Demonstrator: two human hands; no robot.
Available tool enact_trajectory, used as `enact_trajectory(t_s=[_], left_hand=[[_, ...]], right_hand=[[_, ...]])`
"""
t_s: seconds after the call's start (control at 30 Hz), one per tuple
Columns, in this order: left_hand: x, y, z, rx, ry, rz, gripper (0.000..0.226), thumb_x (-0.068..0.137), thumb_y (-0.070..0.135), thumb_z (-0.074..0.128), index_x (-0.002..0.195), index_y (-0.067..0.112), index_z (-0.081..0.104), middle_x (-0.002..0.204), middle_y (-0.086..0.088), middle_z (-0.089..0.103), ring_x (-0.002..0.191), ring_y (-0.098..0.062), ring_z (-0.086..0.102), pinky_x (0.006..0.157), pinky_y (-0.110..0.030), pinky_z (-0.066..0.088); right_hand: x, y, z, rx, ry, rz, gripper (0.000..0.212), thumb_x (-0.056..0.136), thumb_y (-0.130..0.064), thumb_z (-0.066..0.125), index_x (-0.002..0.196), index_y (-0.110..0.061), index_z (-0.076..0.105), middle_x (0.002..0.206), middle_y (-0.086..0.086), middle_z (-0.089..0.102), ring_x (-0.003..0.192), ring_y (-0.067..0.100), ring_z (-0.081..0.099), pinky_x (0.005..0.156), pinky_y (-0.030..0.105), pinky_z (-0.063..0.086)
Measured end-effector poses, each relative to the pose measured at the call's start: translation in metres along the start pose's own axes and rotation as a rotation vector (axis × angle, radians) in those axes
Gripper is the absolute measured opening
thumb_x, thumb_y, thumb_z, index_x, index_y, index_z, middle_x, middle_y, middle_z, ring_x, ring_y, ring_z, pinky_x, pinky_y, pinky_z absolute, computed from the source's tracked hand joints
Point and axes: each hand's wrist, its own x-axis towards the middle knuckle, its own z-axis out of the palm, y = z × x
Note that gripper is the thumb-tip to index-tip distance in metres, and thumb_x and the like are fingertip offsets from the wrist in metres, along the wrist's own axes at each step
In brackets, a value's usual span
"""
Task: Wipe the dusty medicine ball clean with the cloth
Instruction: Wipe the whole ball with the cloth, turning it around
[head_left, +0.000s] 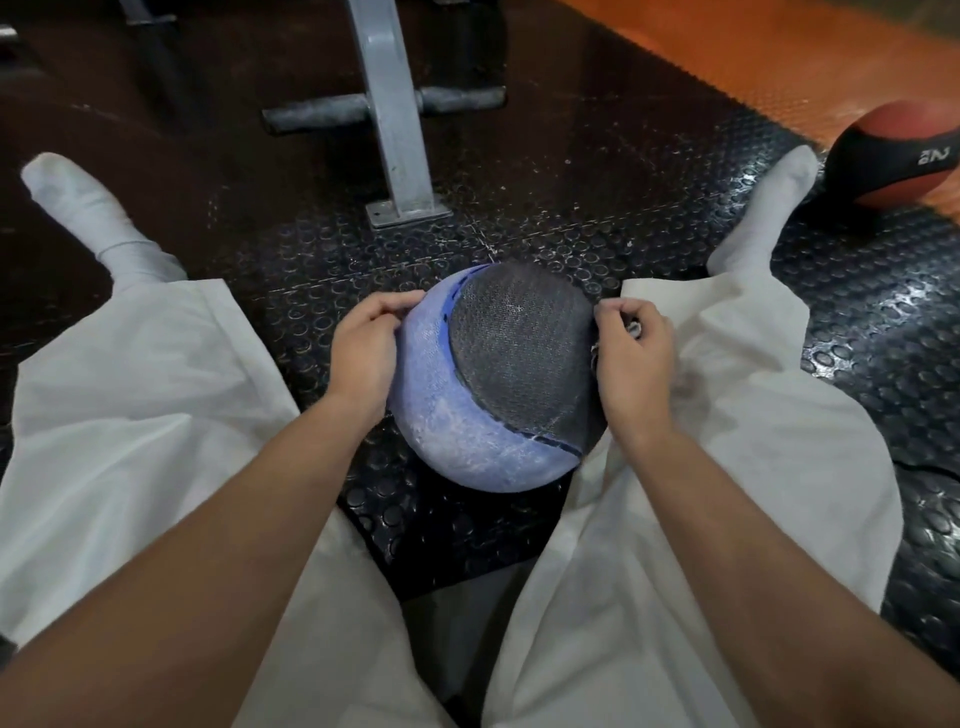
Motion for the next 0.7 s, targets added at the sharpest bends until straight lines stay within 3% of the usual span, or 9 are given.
enact_trajectory(t_s=[0.13,0.27,0.4,0.57,0.63,0.7], left_hand=[[-0.008,-0.026,-0.016,-0.015,-0.133,-0.203,0.024,0.101,0.027,0.049,0.102,0.022,0.072,0.098,0.004,0.073,0.093,-0.015,0.068,0.077,-0.030,0.052],[-0.017,-0.051,-0.014,-0.270,-0.253,-0.480,0.034,0.100,0.045,0.043,0.106,0.022,0.067,0.098,-0.001,0.074,0.092,-0.019,0.067,0.076,-0.034,0.051],[-0.014,-0.056,-0.017,-0.461,-0.213,-0.532,0.040,0.099,0.048,0.040,0.104,0.019,0.068,0.090,-0.004,0.076,0.086,-0.021,0.069,0.075,-0.036,0.050],[-0.016,-0.070,-0.028,-0.537,-0.172,-0.460,0.050,0.103,0.042,0.033,0.089,0.020,0.075,0.080,0.001,0.076,0.069,-0.015,0.072,0.063,-0.029,0.055],[-0.016,-0.072,-0.030,-0.563,-0.180,-0.444,0.054,0.103,0.040,0.033,0.083,0.021,0.079,0.084,0.000,0.076,0.073,-0.016,0.072,0.069,-0.032,0.054],[-0.014,-0.068,-0.032,-0.574,-0.195,-0.424,0.044,0.102,0.039,0.035,0.095,0.019,0.073,0.088,-0.001,0.075,0.079,-0.018,0.069,0.076,-0.034,0.052]], right_hand=[[-0.002,-0.004,-0.005,-0.071,-0.055,0.043,0.048,0.067,-0.067,0.057,0.095,-0.029,0.066,0.107,0.003,0.063,0.095,0.012,0.061,0.094,0.040,0.049],[-0.004,-0.007,-0.009,-0.032,-0.127,0.124,0.041,0.078,-0.057,0.068,0.102,-0.025,0.065,0.103,-0.006,0.067,0.096,0.008,0.062,0.094,0.032,0.049],[-0.015,-0.015,0.006,-0.008,-0.068,0.110,0.039,0.075,-0.055,0.070,0.102,-0.026,0.065,0.103,-0.005,0.067,0.095,0.008,0.062,0.094,0.034,0.050],[-0.035,-0.026,0.029,-0.031,-0.028,0.024,0.046,0.059,-0.067,0.060,0.093,-0.036,0.063,0.106,0.001,0.063,0.092,0.010,0.062,0.090,0.038,0.050],[-0.035,-0.027,0.033,-0.033,-0.031,0.019,0.045,0.058,-0.066,0.060,0.090,-0.036,0.064,0.106,0.001,0.063,0.092,0.011,0.062,0.090,0.039,0.050],[-0.033,-0.026,0.034,0.006,-0.027,0.036,0.037,0.061,-0.061,0.064,0.088,-0.037,0.063,0.107,0.000,0.064,0.095,0.011,0.062,0.091,0.038,0.050]])
